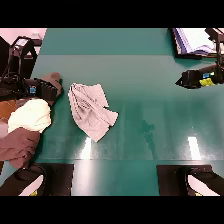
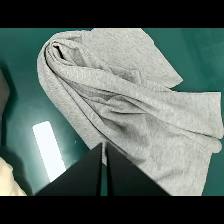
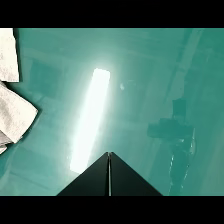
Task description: Fold the shirts.
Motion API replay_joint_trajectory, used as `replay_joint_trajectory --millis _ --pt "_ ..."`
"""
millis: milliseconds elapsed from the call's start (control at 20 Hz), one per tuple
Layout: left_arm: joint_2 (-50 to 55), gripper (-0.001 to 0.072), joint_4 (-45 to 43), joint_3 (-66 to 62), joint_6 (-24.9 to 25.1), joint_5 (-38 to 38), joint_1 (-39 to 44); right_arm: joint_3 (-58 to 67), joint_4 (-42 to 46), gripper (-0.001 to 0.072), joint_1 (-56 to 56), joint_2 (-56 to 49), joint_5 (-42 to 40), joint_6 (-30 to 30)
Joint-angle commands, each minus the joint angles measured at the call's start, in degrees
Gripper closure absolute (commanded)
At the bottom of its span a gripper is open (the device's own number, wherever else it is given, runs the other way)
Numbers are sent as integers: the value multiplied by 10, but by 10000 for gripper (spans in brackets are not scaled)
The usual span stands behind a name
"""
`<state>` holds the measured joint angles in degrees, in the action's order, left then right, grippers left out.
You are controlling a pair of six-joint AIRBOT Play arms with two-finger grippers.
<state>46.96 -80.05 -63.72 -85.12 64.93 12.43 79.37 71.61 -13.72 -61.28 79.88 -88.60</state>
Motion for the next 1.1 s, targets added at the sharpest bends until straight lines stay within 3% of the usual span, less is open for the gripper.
replay_joint_trajectory --millis 0,200,250,300,350,500,850,1050 --pt "0 655 16 -1 0 -16 0 0 0 699 0 0 0 0" --pt "0 655 49 -1 -5 -66 0 0 -1 698 0 0 -49 0" --pt "0 592 57 0 -4 -76 0 0 -1 699 0 0 -48 0" --pt "1 321 54 0 -6 -99 0 0 -1 699 0 0 -47 0" --pt "7 166 39 0 -26 -128 0 0 -1 699 0 0 -47 0" --pt "75 169 -17 0 -81 -160 0 0 -2 699 0 0 -46 0" --pt "356 168 -37 -45 -79 -194 -5 0 -10 699 0 0 -43 0" --pt "415 171 -37 -88 -79 -197 -5 1 -16 699 -2 0 -43 0"
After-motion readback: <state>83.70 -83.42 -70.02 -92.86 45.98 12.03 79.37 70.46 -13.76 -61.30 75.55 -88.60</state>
